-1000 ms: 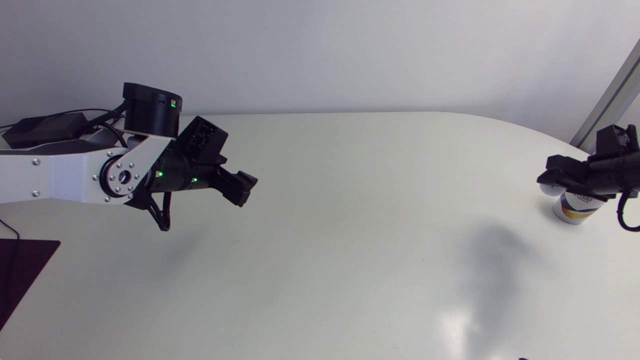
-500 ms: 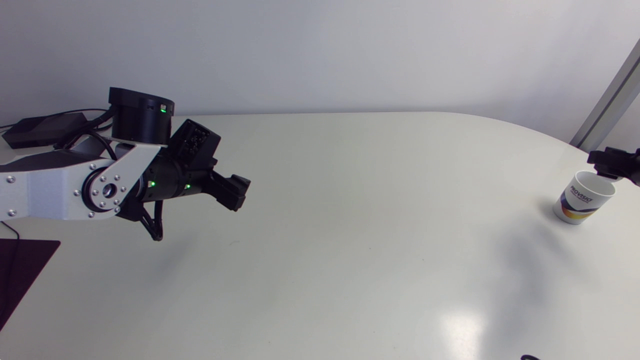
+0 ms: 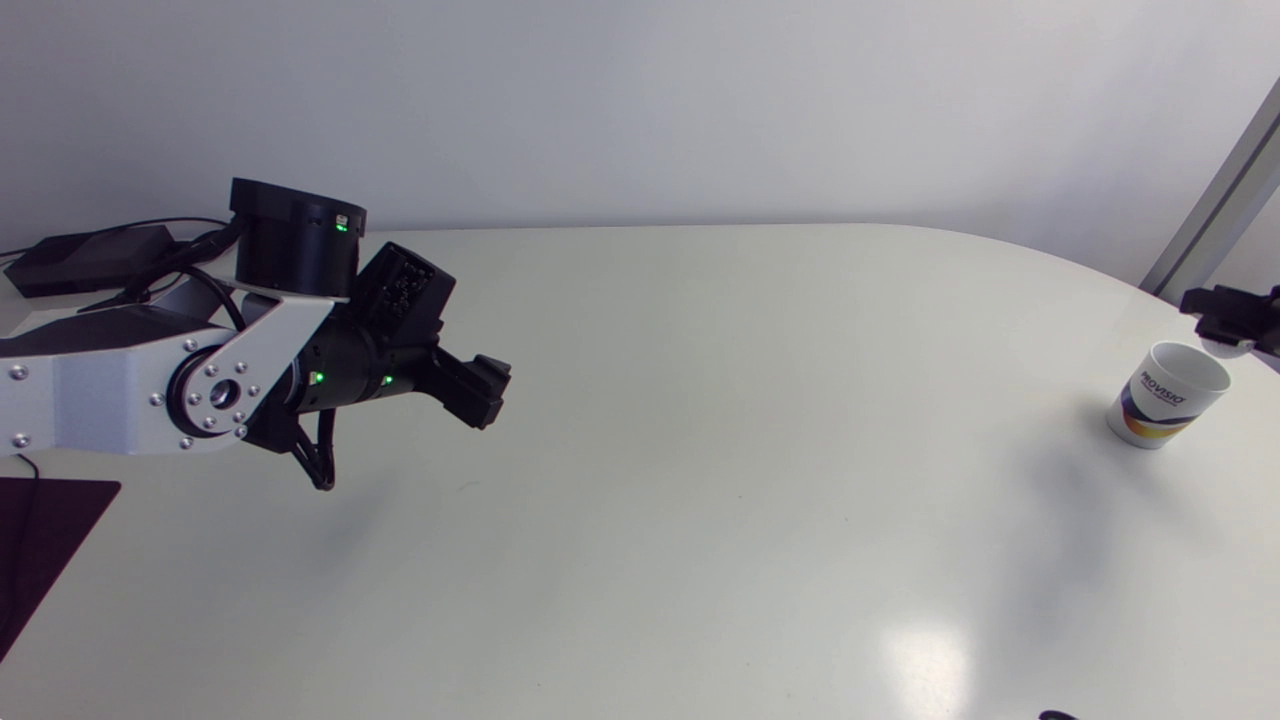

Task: Pick up the white golf ball from the table and place it into the cup.

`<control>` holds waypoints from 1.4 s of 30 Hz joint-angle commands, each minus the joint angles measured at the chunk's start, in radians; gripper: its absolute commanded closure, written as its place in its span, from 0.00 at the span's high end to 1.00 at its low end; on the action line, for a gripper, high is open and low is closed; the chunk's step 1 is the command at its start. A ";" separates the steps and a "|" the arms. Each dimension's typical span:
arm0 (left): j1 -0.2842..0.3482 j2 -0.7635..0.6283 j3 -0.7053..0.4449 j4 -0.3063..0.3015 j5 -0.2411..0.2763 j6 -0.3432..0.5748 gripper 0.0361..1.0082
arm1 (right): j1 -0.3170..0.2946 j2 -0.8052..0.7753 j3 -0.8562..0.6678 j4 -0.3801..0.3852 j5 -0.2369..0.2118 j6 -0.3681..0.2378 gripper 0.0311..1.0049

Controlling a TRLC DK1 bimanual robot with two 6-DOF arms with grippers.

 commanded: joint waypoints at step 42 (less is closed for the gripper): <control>-0.052 -0.014 -0.021 -0.022 -0.030 -0.043 0.99 | 0.007 0.197 0.209 -0.231 0.021 0.004 0.29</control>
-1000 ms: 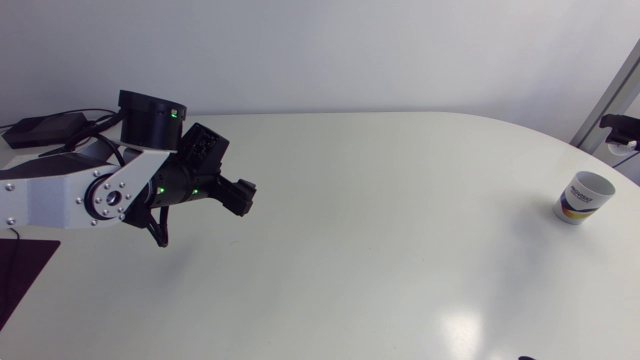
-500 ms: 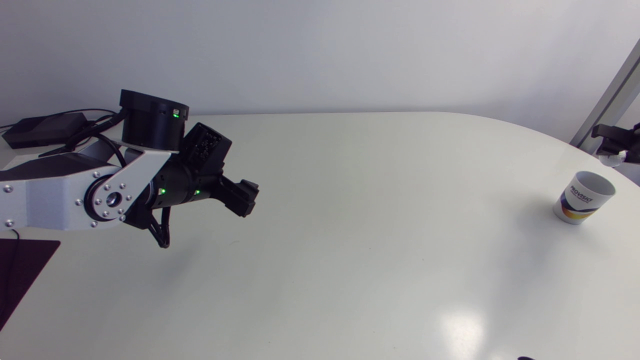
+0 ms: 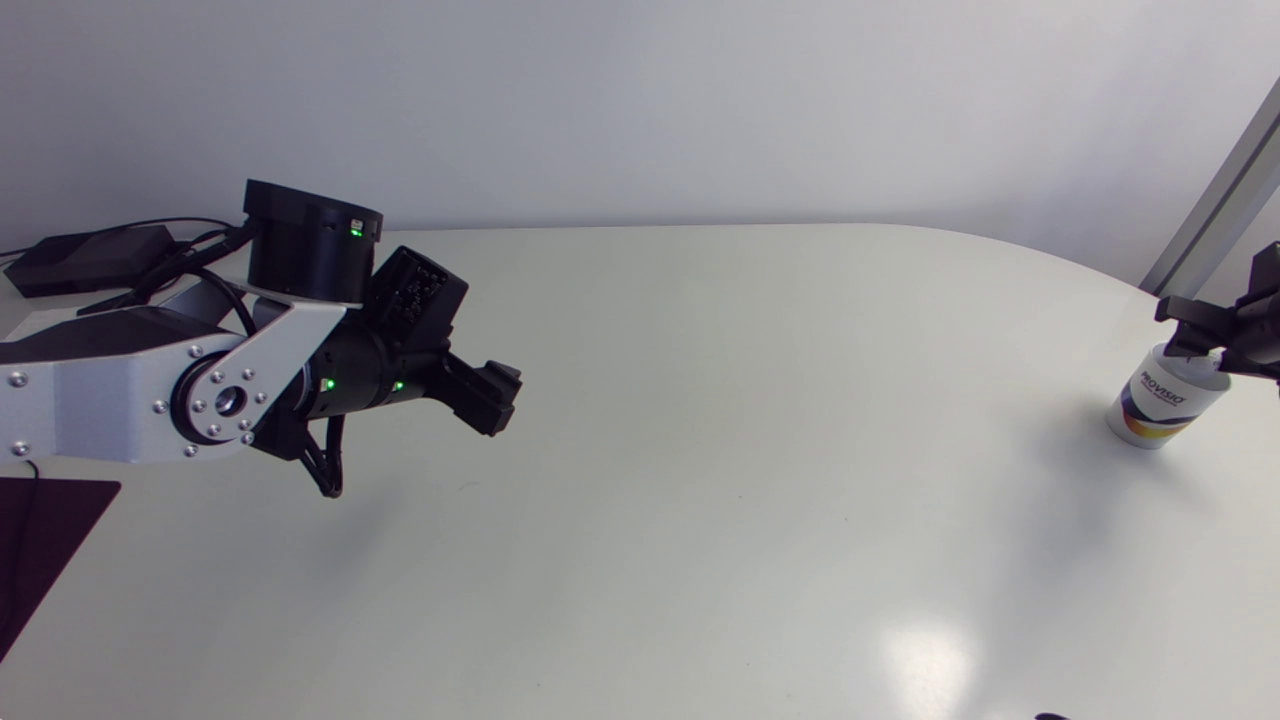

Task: Pick up the white golf ball from the table and place it into the cup.

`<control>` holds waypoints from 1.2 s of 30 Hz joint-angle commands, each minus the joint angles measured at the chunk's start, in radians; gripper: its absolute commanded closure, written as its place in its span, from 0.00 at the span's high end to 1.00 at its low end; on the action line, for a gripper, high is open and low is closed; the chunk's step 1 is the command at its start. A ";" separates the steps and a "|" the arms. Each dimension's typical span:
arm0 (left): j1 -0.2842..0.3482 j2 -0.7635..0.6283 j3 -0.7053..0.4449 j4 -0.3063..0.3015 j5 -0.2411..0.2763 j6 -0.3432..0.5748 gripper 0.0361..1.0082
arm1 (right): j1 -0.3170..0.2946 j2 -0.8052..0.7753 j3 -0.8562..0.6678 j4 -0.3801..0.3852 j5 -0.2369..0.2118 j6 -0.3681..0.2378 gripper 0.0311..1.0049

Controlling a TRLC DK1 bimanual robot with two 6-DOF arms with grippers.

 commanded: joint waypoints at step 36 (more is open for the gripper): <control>0.035 -0.171 -0.030 -0.061 -0.038 -0.089 0.99 | 0.165 -0.275 -0.206 0.027 0.057 0.024 0.96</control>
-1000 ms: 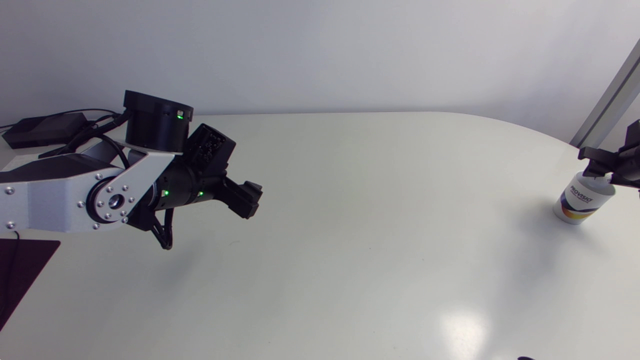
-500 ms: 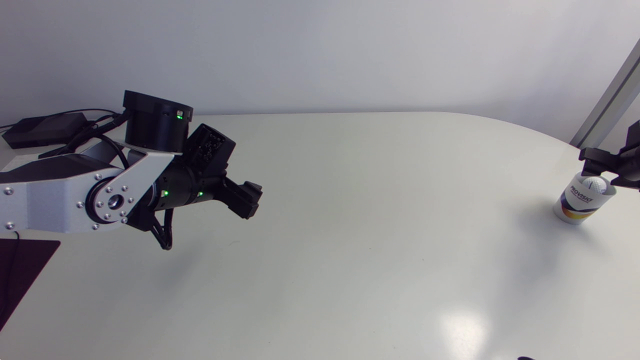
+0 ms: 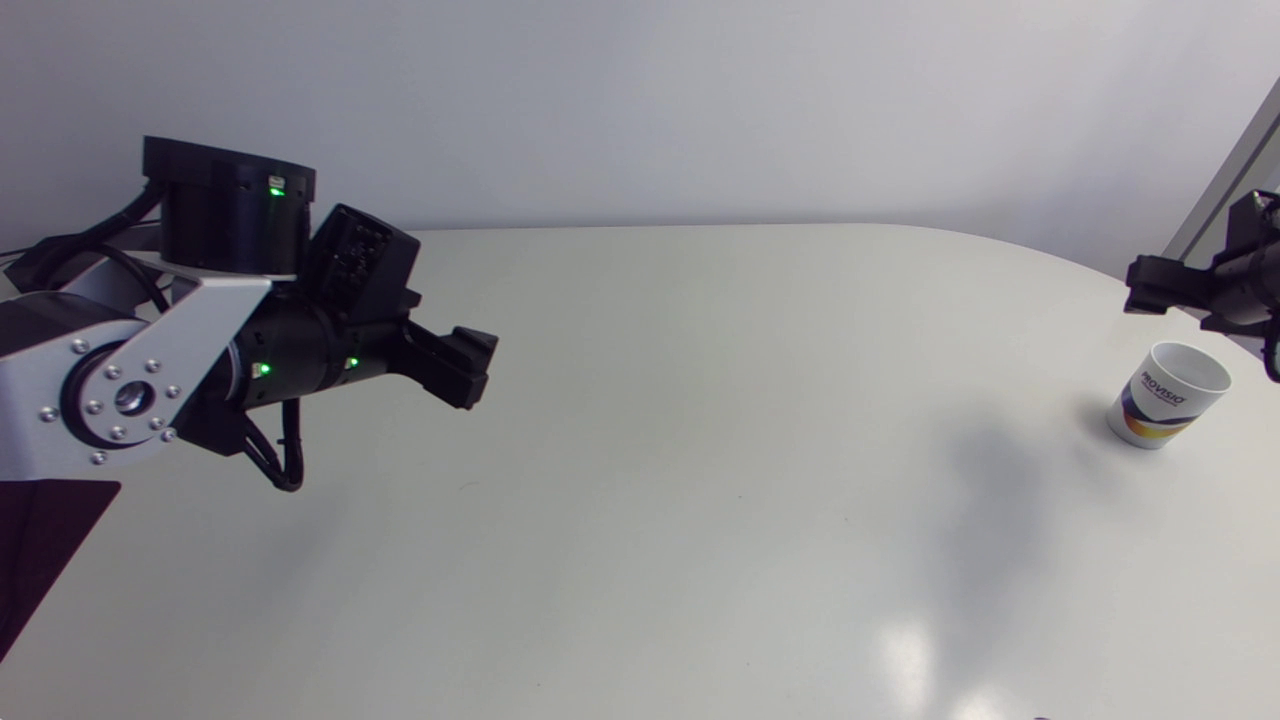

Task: Pick up the white golf ball from the table and place it into the cup.

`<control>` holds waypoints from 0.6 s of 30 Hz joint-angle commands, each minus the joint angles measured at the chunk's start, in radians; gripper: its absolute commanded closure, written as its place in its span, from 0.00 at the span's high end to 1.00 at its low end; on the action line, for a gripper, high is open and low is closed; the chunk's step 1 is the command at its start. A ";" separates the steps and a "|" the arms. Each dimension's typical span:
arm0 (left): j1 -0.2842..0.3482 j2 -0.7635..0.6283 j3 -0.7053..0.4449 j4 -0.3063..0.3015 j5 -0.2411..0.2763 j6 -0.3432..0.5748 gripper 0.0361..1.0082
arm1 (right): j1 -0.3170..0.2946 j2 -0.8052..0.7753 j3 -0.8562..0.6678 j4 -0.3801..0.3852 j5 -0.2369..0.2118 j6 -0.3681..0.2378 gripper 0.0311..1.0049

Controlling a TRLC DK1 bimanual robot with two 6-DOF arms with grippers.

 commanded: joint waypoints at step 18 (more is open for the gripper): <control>0.109 -0.294 -0.196 0.052 -0.189 -0.148 0.99 | 0.373 -0.406 -0.465 0.128 0.131 0.049 0.96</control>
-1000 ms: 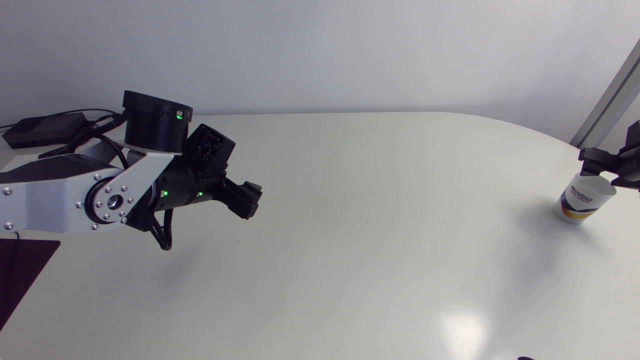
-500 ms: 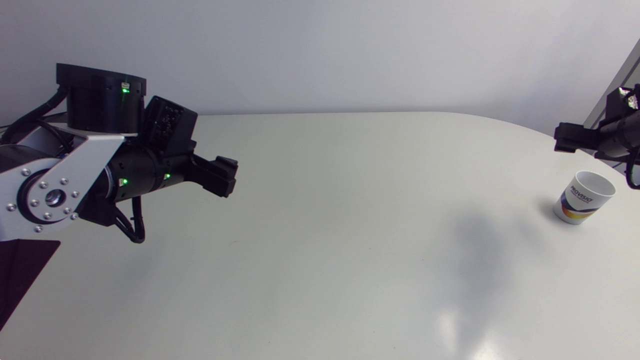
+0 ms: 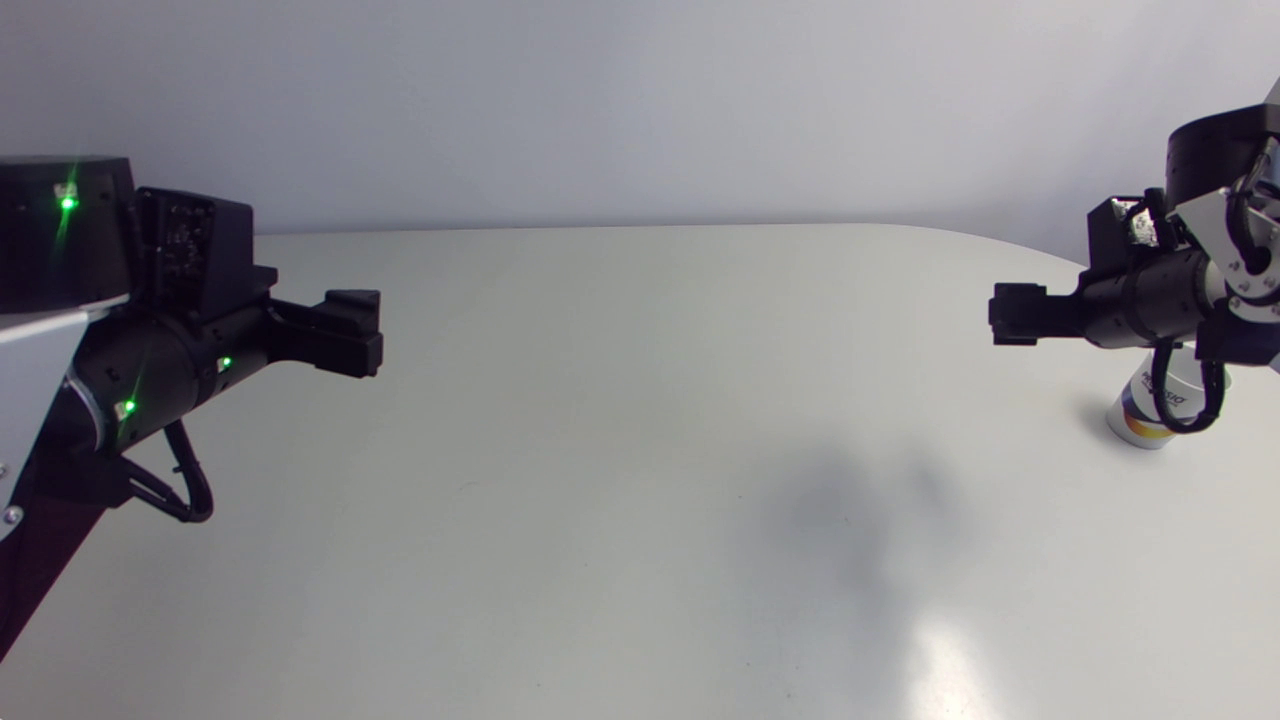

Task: Pick up the white golf ball from the table and place it into the cup.

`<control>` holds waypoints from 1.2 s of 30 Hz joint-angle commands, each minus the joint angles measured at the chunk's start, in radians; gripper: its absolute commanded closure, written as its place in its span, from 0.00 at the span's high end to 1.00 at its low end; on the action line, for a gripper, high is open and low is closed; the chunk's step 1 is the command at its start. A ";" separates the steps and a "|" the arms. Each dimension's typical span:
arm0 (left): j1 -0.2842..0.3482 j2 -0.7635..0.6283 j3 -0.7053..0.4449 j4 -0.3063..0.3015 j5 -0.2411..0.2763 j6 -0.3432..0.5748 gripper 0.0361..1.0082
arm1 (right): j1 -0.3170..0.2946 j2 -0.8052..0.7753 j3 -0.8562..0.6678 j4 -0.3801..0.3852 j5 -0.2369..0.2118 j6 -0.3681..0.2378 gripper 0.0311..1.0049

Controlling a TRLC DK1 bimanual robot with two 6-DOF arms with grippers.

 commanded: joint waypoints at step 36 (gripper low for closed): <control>0.190 -0.750 -0.530 -0.050 -0.003 0.083 0.99 | 0.110 -0.763 -0.704 0.287 0.078 -0.042 0.96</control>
